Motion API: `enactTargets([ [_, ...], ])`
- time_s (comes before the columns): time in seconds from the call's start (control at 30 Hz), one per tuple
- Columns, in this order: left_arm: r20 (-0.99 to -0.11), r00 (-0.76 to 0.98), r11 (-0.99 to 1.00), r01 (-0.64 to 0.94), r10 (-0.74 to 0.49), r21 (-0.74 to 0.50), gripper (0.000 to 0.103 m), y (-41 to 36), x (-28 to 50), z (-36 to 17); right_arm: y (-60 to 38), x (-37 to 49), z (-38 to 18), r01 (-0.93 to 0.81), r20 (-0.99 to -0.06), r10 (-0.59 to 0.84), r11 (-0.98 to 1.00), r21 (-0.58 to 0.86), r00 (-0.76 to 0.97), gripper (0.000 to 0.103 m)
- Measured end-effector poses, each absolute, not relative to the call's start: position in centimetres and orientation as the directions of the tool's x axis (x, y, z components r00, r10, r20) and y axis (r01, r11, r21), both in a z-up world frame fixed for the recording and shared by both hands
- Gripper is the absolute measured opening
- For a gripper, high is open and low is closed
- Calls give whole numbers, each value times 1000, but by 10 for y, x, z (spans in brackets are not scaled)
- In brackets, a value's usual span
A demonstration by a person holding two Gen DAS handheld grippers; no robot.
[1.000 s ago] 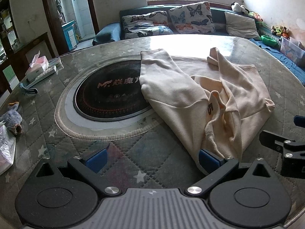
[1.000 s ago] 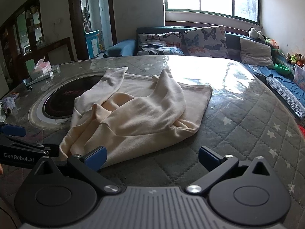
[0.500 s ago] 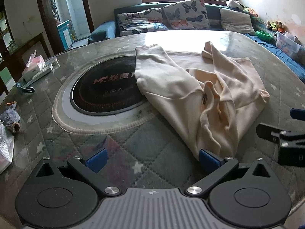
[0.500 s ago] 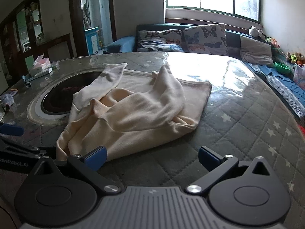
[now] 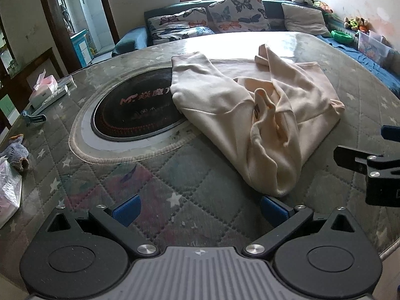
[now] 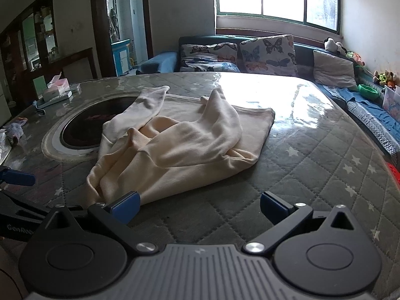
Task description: Fold clothes
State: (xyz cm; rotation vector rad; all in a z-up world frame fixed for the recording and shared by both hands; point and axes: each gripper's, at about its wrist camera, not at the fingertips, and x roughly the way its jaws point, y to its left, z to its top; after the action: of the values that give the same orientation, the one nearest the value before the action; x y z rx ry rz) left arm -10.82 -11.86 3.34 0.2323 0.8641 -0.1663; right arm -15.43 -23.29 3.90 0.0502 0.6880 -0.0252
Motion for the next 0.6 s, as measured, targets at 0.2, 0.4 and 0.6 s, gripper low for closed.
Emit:
enactTargets([
  [0.2, -768, 639, 960, 243, -51, 138, 103, -120, -108, 33, -231, -155, 40, 37, -632, -6, 999, 35, 775, 103],
  [0.4, -770, 636, 959, 248, -53, 139, 103, -120, -105, 33, -231, -152, 39, 32, -636, -3, 999, 34, 771, 103],
  [0.6, -757, 650, 961, 246, -66, 127, 103, -116, -97, 40, -231, -145, 40, 25, -639, -1, 999, 28, 769, 103],
])
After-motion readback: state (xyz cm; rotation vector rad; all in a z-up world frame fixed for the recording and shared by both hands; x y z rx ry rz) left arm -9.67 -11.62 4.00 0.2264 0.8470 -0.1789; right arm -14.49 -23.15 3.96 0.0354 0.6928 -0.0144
